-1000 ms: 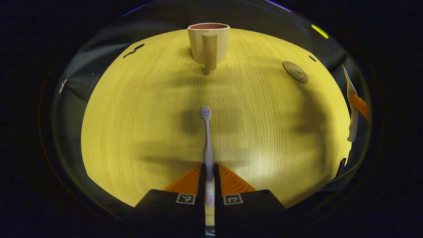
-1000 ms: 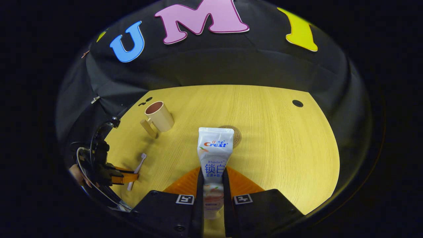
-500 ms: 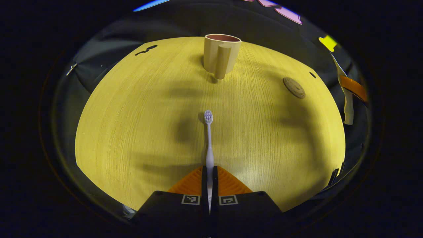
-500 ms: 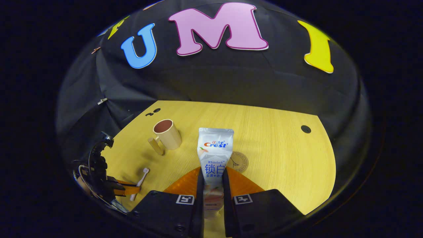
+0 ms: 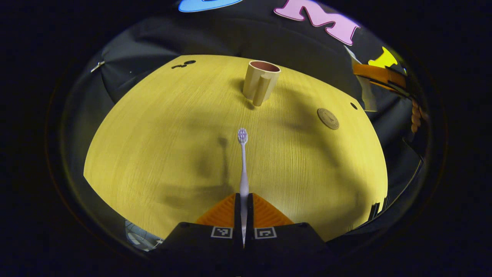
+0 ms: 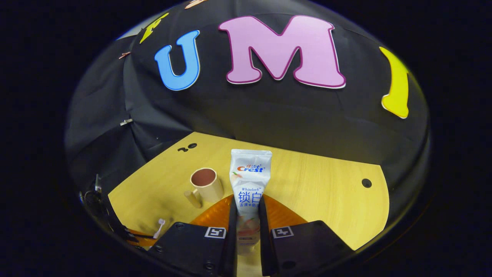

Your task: Put the toothbrush and toothpaste on the desktop into the cup, then pick up the cup and place it on the coaster on the desktop.

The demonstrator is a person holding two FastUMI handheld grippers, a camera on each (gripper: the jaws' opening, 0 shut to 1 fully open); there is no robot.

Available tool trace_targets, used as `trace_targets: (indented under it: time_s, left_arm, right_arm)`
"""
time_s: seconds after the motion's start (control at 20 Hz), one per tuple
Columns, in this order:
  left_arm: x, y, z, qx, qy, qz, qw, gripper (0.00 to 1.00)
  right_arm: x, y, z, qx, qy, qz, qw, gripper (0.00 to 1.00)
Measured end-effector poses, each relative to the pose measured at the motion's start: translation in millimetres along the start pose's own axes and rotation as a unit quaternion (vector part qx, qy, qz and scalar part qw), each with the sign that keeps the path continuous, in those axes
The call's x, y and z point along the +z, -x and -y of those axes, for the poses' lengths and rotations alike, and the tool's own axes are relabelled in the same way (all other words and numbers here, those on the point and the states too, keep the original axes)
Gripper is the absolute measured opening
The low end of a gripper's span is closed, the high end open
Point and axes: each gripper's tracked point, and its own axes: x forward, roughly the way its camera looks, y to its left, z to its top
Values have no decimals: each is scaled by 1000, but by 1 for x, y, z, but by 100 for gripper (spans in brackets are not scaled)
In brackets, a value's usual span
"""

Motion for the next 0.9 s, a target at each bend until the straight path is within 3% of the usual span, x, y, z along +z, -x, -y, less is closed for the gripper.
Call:
trace_targets:
  time_s: [0.35,0.5,0.65,0.9]
  left_arm:
    - [21,51,25,-52,52,57,996,6]
    - [37,73,25,-53,56,92,993,6]
    - [53,94,17,-46,61,135,988,6]
    - [80,115,-11,-46,112,186,975,6]
  right_arm:
    - [41,-46,-68,50,23,51,997,28]
    - [59,-67,-81,54,27,80,995,28]
    - [70,-93,-87,51,-5,88,995,28]
    - [91,-126,-87,38,-21,116,992,28]
